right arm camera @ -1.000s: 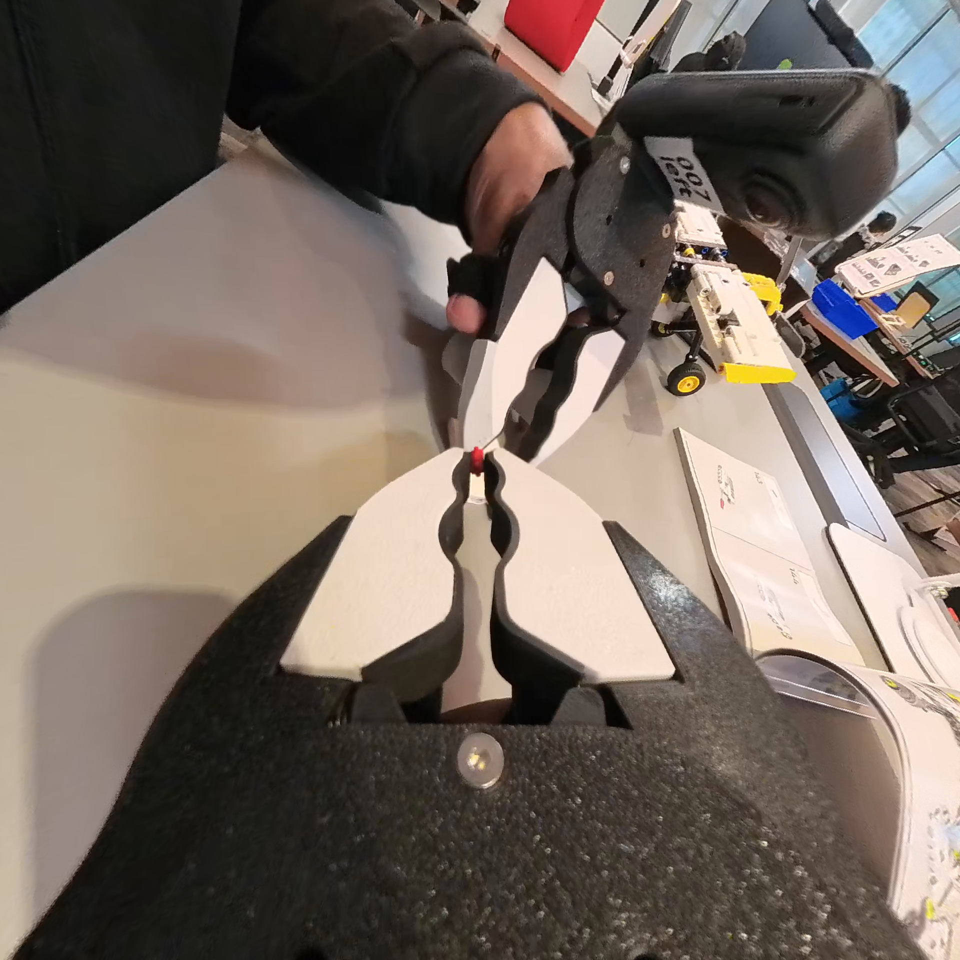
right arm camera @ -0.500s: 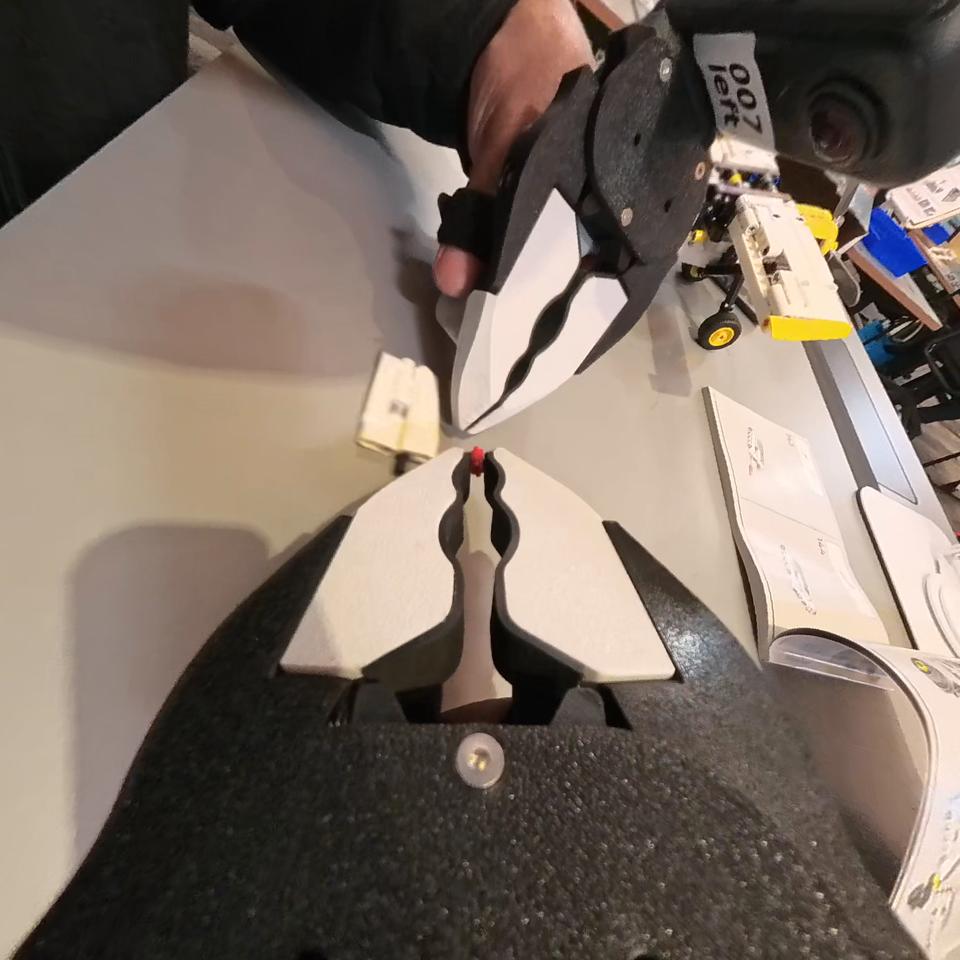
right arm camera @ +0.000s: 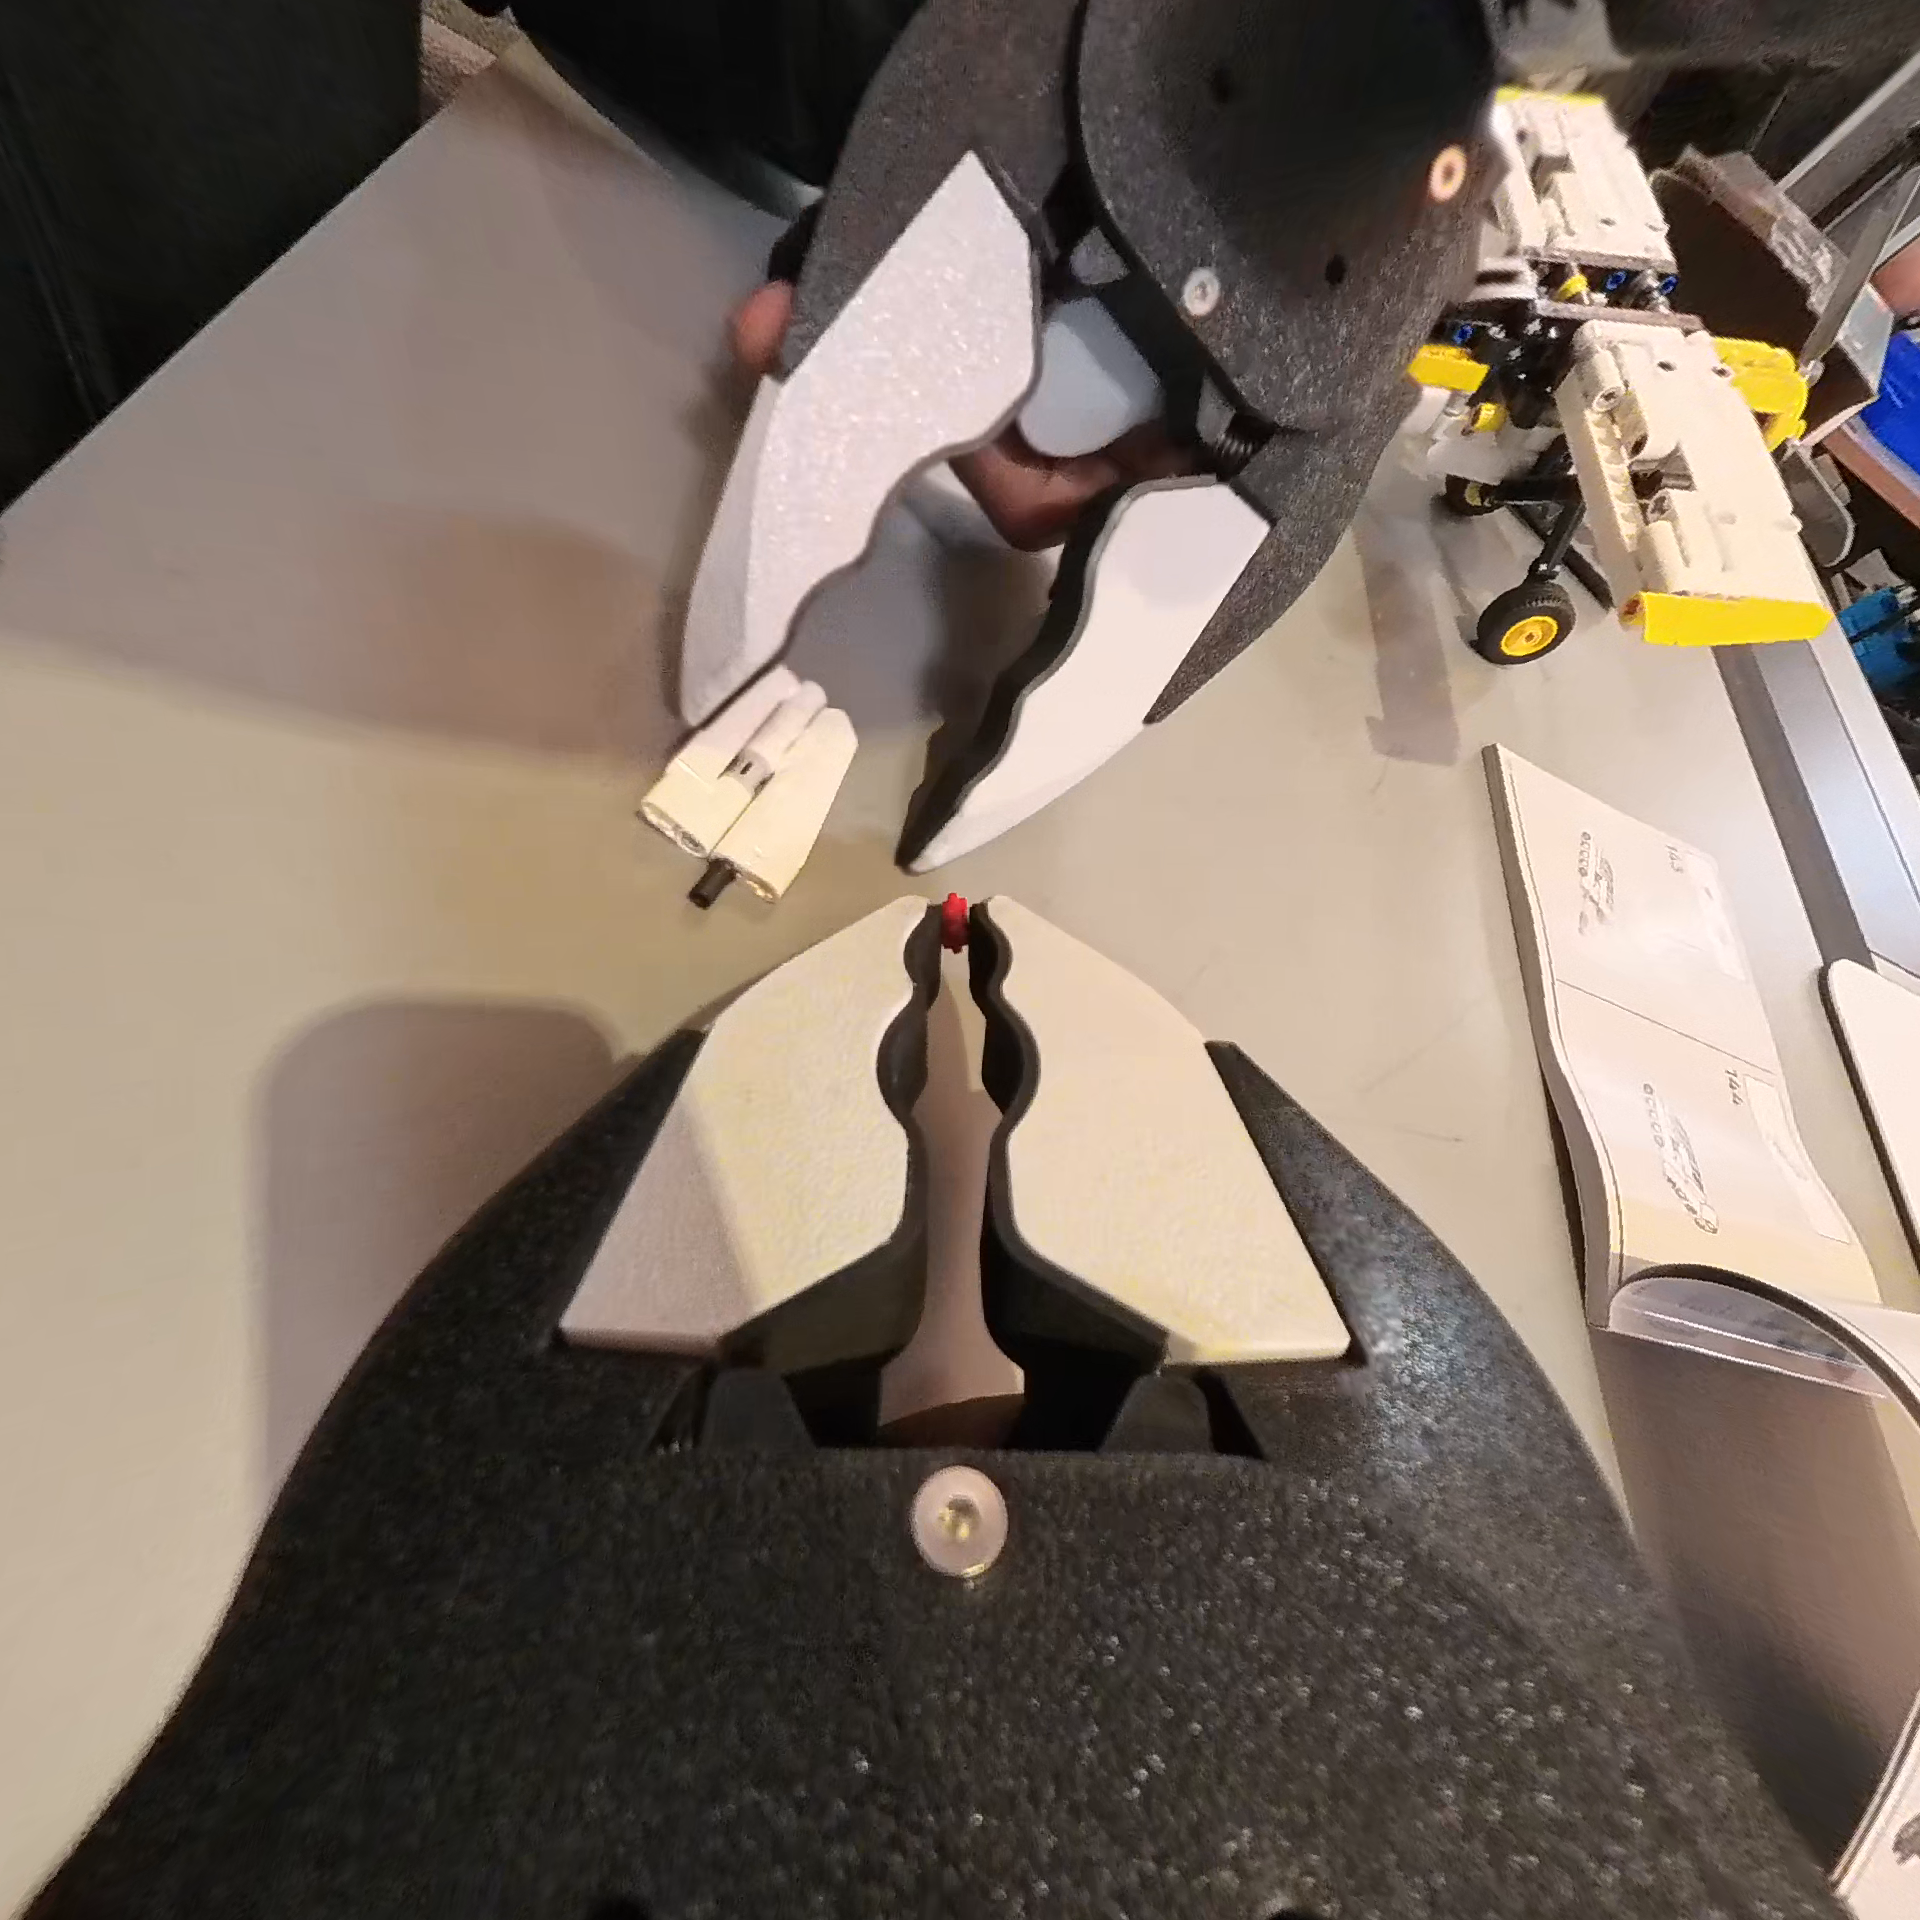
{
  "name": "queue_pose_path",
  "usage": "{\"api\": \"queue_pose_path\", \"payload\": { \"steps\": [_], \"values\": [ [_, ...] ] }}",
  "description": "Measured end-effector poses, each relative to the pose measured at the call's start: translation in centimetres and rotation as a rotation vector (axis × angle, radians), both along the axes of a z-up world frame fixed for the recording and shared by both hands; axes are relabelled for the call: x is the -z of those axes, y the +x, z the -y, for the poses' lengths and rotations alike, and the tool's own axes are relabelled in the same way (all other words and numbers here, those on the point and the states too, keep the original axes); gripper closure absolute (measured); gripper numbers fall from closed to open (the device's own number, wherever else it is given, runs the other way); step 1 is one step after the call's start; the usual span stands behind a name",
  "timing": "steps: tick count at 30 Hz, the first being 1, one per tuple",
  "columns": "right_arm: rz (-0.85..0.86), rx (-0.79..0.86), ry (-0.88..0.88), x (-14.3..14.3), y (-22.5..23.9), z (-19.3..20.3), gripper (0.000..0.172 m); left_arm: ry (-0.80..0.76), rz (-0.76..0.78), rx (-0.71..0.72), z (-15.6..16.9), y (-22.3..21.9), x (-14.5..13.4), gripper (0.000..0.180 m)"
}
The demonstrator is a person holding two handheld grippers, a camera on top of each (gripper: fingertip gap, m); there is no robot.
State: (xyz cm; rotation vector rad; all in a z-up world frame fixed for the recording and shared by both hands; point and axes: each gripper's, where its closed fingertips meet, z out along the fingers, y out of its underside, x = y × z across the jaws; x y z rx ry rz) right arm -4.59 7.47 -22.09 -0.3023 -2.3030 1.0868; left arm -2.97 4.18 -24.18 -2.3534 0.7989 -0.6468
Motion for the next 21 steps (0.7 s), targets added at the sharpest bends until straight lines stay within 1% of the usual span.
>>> {"api": "queue_pose_path", "payload": {
  "steps": [3, 5, 8, 9, 12, 16, 21],
  "values": [
    [0.000, -0.001, 0.003, 0.0, 0.0, 0.0, 0.167, 0.018, -0.079, 0.025, 0.0, 0.1, 0.2, 0.135],
    [-0.002, -0.001, 0.008, 0.1, 0.0, 0.0, 0.167, 0.020, -0.116, 0.026, 0.0, 0.0, 0.4, 0.141],
    [-0.007, -0.002, 0.024, 0.2, 0.0, 0.0, 0.167, -0.003, -0.120, 0.066, 0.7, 0.7, 0.4, 0.151],
    [-0.008, -0.002, 0.028, 0.3, 0.1, 0.1, 0.167, -0.007, -0.118, 0.080, 0.9, 1.0, 0.4, 0.152],
    [-0.011, -0.001, 0.035, 0.3, 0.1, 0.1, 0.167, -0.012, -0.098, 0.084, 1.0, 1.4, 0.4, 0.153],
    [-0.008, 0.002, 0.044, 0.4, 0.1, 0.1, 0.167, -0.052, -0.023, 0.091, 1.5, 1.8, 0.4, 0.165],
    [0.045, -0.025, 0.052, 0.8, 0.8, 0.6, 0.167, -0.080, 0.065, 0.094, 1.8, 2.0, 0.3, 0.170]
  ]
}}
